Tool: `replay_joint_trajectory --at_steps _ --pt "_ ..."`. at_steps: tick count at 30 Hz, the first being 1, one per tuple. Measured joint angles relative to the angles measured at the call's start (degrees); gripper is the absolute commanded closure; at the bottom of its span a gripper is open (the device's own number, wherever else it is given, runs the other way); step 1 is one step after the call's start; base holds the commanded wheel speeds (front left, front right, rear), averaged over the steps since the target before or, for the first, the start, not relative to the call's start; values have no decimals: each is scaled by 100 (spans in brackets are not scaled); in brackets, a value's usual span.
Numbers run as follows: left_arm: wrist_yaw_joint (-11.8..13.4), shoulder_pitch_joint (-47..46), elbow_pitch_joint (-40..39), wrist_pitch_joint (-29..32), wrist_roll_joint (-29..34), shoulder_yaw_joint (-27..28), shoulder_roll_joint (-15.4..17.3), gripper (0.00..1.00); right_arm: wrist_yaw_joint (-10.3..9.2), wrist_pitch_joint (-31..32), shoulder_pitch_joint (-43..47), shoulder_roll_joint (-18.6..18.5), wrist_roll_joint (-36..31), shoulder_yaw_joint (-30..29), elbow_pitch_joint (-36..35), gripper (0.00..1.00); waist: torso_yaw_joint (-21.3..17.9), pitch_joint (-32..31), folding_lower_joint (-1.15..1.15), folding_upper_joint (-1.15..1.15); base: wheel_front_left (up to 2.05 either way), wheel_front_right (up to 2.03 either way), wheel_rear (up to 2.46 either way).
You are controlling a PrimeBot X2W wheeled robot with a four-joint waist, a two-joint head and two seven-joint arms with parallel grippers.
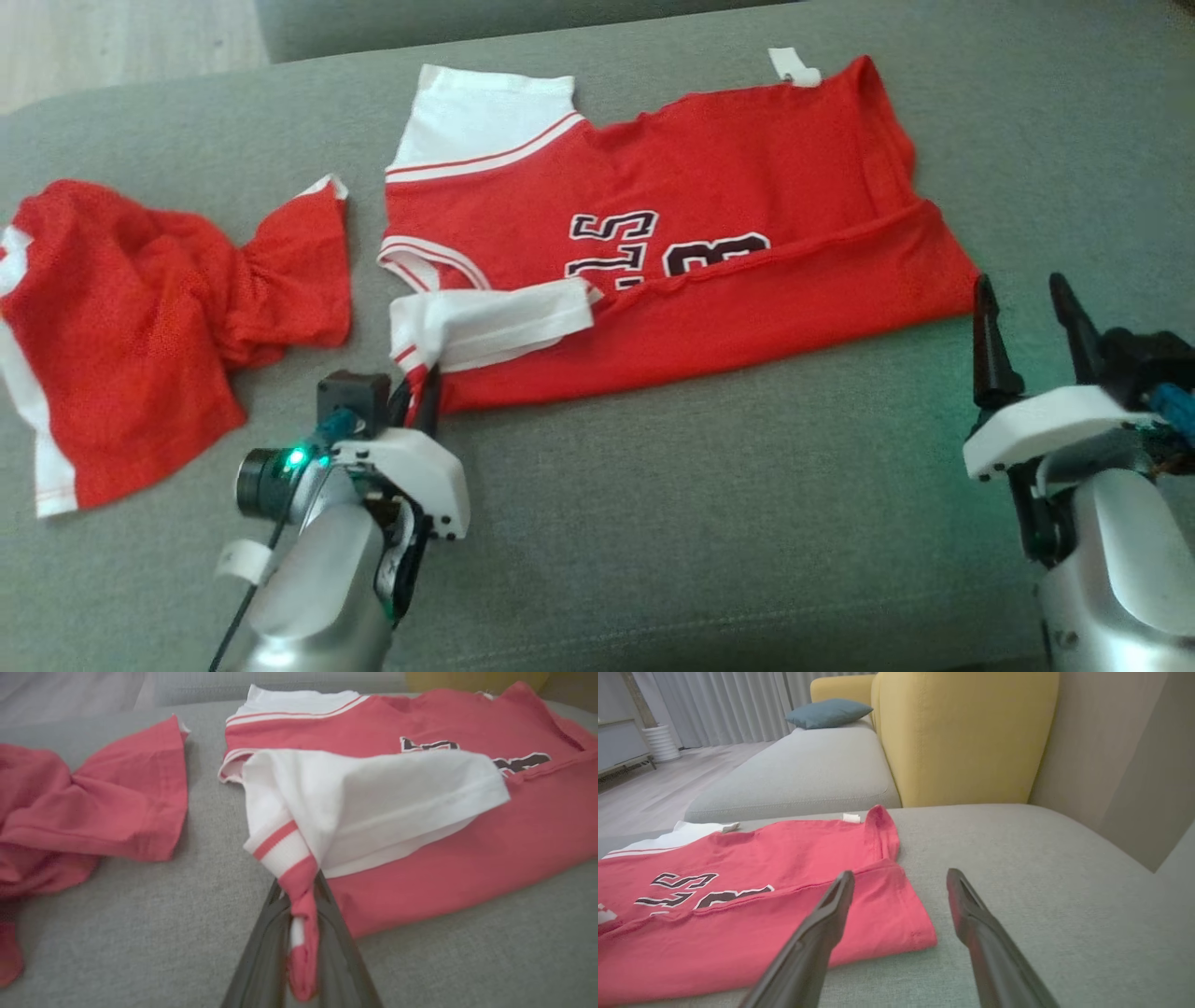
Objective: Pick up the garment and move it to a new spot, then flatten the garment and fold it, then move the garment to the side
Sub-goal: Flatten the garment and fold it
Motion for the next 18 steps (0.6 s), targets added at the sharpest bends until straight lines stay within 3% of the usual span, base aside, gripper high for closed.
replay_joint_trajectory --at_steps 8,18 --pt "-2 4 -548 -140 211 -268 7 100 0 726 -494 165 -264 -623 1047 0 333 39 0 0 0 0 0" --pt "2 -10 -1014 -132 256 -455 4 100 0 867 -1135 193 -886 -1458 1766 0 628 362 0 0 0 0 0"
